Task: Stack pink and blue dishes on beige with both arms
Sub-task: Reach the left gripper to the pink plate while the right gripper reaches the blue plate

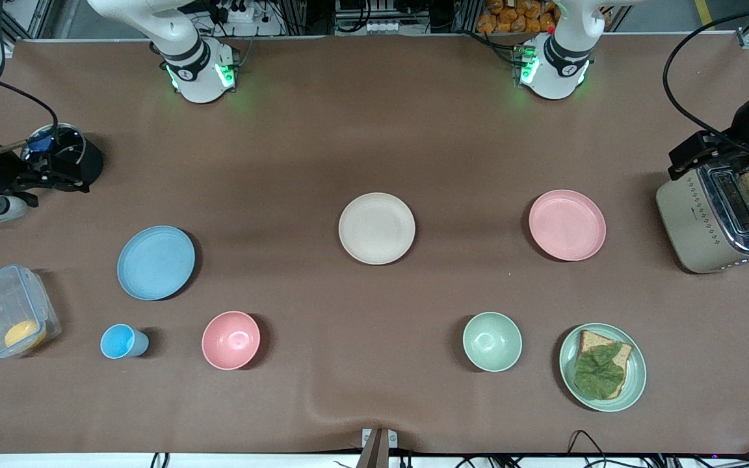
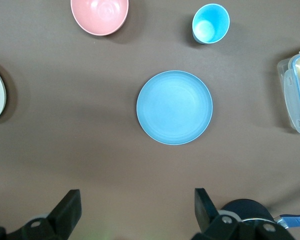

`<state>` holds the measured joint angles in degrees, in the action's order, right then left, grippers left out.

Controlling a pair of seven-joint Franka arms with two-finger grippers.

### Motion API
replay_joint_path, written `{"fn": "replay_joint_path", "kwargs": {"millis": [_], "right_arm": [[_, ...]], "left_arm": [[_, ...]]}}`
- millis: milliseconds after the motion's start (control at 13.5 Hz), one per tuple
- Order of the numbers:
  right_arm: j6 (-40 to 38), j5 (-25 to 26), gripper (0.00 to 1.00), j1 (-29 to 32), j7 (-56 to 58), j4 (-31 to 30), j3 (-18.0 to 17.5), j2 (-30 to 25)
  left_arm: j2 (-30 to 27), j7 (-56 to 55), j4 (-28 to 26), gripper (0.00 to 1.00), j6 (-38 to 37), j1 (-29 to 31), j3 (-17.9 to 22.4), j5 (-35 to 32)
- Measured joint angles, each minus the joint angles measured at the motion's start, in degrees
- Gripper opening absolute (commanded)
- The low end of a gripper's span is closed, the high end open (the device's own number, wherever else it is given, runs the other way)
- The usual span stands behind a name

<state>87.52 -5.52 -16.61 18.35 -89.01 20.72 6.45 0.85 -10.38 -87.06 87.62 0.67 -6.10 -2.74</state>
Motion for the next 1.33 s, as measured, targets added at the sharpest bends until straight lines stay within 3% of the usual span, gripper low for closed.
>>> {"fn": "replay_joint_path", "kwargs": {"millis": [444, 593, 741, 889, 1037, 1333], "right_arm": [[-0.8, 0.1, 1.0, -0.5, -2.9, 2.1, 0.0, -1.8], [-1.4, 0.3, 1.0, -0.8, -3.5, 2.2, 0.0, -2.0], [-1.6, 0.5, 1.0, -0.8, -3.6, 2.1, 0.2, -1.9], [-1.9, 0.9, 1.0, -0.5, -4.3, 1.1, 0.6, -0.6], [0.0, 1.0, 1.0, 1.3, -4.3, -0.5, 0.9, 3.5], [15.3, 1.0, 1.0, 7.1, -4.3, -8.8, 1.0, 14.3]], "left_arm": [[0.6, 2.7, -0.4, 1.0, -2.1, 0.4, -1.1, 0.0], [2.5, 3.9, -3.1, 1.0, -0.5, 1.9, -0.9, -0.1], [4.2, 4.1, -10.0, 1.0, 6.8, 4.0, -0.8, -0.1], [4.5, 4.5, -20.3, 1.0, 17.5, 6.0, -0.8, -0.2], [4.4, 4.5, -30.0, 1.0, 29.1, 7.4, -0.8, -0.7], [6.4, 4.6, -45.1, 1.0, 49.4, 9.3, -0.8, -0.9]]}}
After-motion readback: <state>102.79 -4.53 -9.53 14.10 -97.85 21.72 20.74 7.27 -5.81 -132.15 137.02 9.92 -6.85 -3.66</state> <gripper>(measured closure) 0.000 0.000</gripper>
